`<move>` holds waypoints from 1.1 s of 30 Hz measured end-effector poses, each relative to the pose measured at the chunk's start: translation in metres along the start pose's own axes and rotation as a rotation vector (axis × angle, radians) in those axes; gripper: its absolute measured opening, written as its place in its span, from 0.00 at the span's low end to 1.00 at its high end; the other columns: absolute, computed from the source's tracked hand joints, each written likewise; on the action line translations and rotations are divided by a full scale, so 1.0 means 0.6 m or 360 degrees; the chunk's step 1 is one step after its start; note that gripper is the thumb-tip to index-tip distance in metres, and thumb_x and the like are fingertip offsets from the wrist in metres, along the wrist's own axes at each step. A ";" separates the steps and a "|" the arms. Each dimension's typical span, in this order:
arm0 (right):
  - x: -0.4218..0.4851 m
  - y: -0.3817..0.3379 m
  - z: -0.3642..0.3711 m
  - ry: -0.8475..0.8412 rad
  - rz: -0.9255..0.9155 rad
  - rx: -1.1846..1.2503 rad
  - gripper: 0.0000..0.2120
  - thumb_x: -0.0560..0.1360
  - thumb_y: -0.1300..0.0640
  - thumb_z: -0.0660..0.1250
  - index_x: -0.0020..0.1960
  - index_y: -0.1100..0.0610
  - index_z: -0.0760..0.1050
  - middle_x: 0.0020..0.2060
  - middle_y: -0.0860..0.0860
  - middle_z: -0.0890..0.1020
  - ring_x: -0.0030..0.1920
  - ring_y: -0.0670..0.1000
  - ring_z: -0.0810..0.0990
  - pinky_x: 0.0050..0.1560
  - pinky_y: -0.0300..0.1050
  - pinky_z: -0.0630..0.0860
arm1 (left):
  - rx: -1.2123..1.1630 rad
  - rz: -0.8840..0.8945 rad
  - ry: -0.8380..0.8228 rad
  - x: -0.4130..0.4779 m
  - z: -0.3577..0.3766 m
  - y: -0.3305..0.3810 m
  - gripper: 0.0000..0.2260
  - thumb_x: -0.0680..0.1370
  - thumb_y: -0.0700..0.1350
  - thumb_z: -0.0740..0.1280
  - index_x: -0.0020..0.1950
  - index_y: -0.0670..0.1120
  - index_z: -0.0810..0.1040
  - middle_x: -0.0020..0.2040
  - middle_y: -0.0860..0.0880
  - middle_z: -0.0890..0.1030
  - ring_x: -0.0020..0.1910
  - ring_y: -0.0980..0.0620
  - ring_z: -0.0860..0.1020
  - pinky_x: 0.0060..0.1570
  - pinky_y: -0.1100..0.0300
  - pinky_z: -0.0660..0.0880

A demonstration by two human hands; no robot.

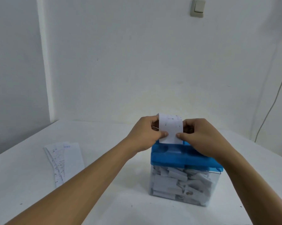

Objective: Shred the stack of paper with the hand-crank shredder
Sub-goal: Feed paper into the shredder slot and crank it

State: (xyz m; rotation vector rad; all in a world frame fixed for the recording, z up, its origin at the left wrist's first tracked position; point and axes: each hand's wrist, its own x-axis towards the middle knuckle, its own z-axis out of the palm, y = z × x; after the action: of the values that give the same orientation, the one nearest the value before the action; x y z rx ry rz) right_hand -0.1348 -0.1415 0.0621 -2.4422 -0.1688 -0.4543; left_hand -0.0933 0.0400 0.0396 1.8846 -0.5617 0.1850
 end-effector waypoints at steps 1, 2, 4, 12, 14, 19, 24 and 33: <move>-0.001 0.001 -0.001 0.0003 -0.0002 0.0007 0.05 0.78 0.56 0.70 0.53 0.50 0.79 0.44 0.43 0.83 0.43 0.44 0.80 0.39 0.31 0.72 | 0.0016 0.0013 -0.0001 0.000 0.000 0.001 0.20 0.78 0.37 0.73 0.68 0.50 0.79 0.52 0.58 0.83 0.51 0.60 0.82 0.47 0.70 0.78; -0.001 0.001 -0.002 -0.0001 -0.0001 0.0010 0.05 0.78 0.56 0.70 0.54 0.50 0.79 0.46 0.44 0.83 0.44 0.44 0.80 0.40 0.30 0.73 | 0.0046 0.0028 -0.0002 0.001 0.001 0.002 0.20 0.78 0.38 0.73 0.68 0.50 0.79 0.53 0.58 0.83 0.51 0.60 0.82 0.48 0.70 0.78; -0.004 0.002 -0.002 -0.0020 0.0003 0.0014 0.06 0.78 0.56 0.70 0.55 0.50 0.78 0.47 0.45 0.83 0.46 0.45 0.81 0.42 0.31 0.74 | 0.0126 0.0046 -0.0020 0.001 0.002 0.002 0.20 0.78 0.39 0.74 0.69 0.50 0.78 0.56 0.55 0.84 0.53 0.57 0.82 0.52 0.65 0.80; -0.016 0.016 -0.012 -0.0034 0.0027 0.0005 0.05 0.77 0.55 0.71 0.52 0.48 0.78 0.45 0.44 0.83 0.44 0.45 0.81 0.40 0.31 0.73 | 0.0345 0.0001 -0.0052 -0.008 0.006 -0.006 0.11 0.77 0.46 0.75 0.59 0.49 0.84 0.53 0.54 0.85 0.51 0.57 0.81 0.45 0.72 0.75; -0.017 0.016 -0.012 -0.0041 0.0036 -0.0022 0.01 0.78 0.53 0.70 0.49 0.50 0.79 0.43 0.45 0.84 0.42 0.47 0.81 0.39 0.32 0.74 | 0.0381 -0.0002 -0.0095 -0.007 0.003 -0.002 0.12 0.77 0.46 0.75 0.60 0.49 0.84 0.53 0.54 0.85 0.51 0.57 0.81 0.43 0.73 0.74; -0.013 0.021 -0.006 -0.0047 0.0064 -0.0162 0.08 0.78 0.50 0.69 0.45 0.53 0.82 0.38 0.50 0.84 0.39 0.51 0.81 0.43 0.44 0.81 | 0.0436 -0.0086 -0.0248 -0.004 -0.001 0.009 0.16 0.78 0.46 0.73 0.65 0.48 0.81 0.58 0.52 0.84 0.56 0.52 0.81 0.52 0.65 0.77; -0.012 0.022 0.004 0.0006 0.0063 -0.0227 0.07 0.79 0.50 0.68 0.44 0.51 0.81 0.36 0.49 0.83 0.36 0.50 0.81 0.39 0.39 0.79 | 0.0252 -0.0179 -0.0042 -0.009 0.026 0.016 0.19 0.80 0.48 0.70 0.70 0.49 0.72 0.62 0.53 0.80 0.58 0.53 0.79 0.56 0.61 0.76; -0.030 0.017 -0.008 0.0161 -0.0015 -0.0397 0.10 0.78 0.46 0.68 0.44 0.52 0.79 0.41 0.44 0.81 0.39 0.43 0.76 0.36 0.30 0.66 | 0.0157 -0.0079 0.0262 -0.027 0.090 -0.010 0.30 0.79 0.44 0.70 0.74 0.62 0.60 0.67 0.48 0.76 0.62 0.44 0.77 0.62 0.46 0.78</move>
State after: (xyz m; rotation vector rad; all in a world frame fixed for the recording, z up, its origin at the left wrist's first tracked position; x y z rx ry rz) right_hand -0.1508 -0.1525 0.0532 -2.6541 -0.0848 -0.6350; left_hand -0.1121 -0.0032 0.0078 1.9550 -0.3997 0.3375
